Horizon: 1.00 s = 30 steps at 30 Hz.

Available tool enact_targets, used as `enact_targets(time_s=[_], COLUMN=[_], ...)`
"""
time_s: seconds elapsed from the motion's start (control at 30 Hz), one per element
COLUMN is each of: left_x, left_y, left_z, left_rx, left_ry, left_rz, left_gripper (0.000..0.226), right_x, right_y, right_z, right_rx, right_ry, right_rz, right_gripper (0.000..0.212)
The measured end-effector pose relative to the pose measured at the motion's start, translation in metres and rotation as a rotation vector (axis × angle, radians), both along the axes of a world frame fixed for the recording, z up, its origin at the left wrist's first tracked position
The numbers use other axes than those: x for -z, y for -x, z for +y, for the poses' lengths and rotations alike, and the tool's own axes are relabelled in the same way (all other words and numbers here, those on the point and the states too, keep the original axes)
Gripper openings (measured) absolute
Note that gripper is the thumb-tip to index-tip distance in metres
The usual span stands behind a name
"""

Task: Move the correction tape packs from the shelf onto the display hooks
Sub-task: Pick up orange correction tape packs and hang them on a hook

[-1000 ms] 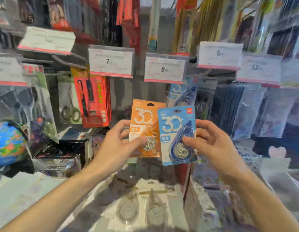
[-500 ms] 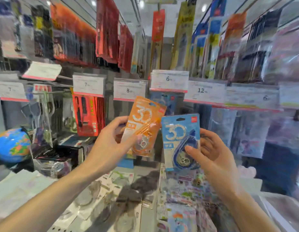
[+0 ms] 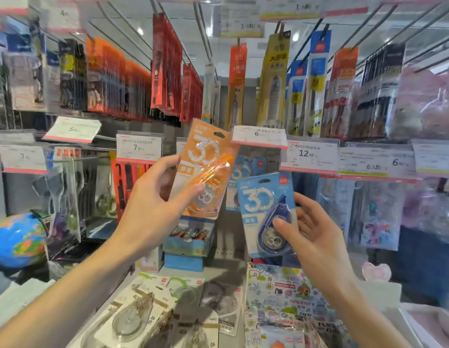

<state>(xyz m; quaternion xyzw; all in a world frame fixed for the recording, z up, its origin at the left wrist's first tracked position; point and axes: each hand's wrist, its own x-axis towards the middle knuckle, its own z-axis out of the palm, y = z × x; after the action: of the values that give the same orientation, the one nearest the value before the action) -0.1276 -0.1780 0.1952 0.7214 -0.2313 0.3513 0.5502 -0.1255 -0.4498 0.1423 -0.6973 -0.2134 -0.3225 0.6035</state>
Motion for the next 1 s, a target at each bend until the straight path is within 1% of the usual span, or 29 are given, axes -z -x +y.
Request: enact_targets(time_s=[0.13, 0.37, 0.67, 0.73, 0.83, 1.0], left_x=[-0.002, -0.003, -0.001, 0.002, 0.006, 0.013], left_y=[-0.002, -0.006, -0.013, -0.014, -0.017, -0.026], left_z=[0.003, 0.008, 0.014, 0.015, 0.016, 0.013], left_rx=[0.018, 0.045, 0.064, 0.065, 0.055, 0.031], left_ry=[0.002, 0.015, 0.011, 0.013, 0.004, 0.028], left_rz=[-0.034, -0.044, -0.034, -0.034, -0.014, 0.037], left_gripper=[0.044, 0.043, 0.041, 0.041, 0.042, 0.040], right_x=[-0.007, -0.017, -0.021, -0.020, -0.017, -0.024], right_y=[-0.008, -0.017, -0.024, -0.026, -0.032, -0.053], right_z=[0.013, 0.032, 0.039, 0.038, 0.037, 0.030], right_rx=[0.031, 0.060, 0.081, 0.081, 0.112, 0.265], right_ry=[-0.019, -0.031, -0.078, -0.074, -0.058, 0.094], right_rz=[-0.038, -0.062, -0.067, -0.043, -0.001, 0.071], right_gripper=[0.059, 0.048, 0.043, 0.044, 0.054, 0.061])
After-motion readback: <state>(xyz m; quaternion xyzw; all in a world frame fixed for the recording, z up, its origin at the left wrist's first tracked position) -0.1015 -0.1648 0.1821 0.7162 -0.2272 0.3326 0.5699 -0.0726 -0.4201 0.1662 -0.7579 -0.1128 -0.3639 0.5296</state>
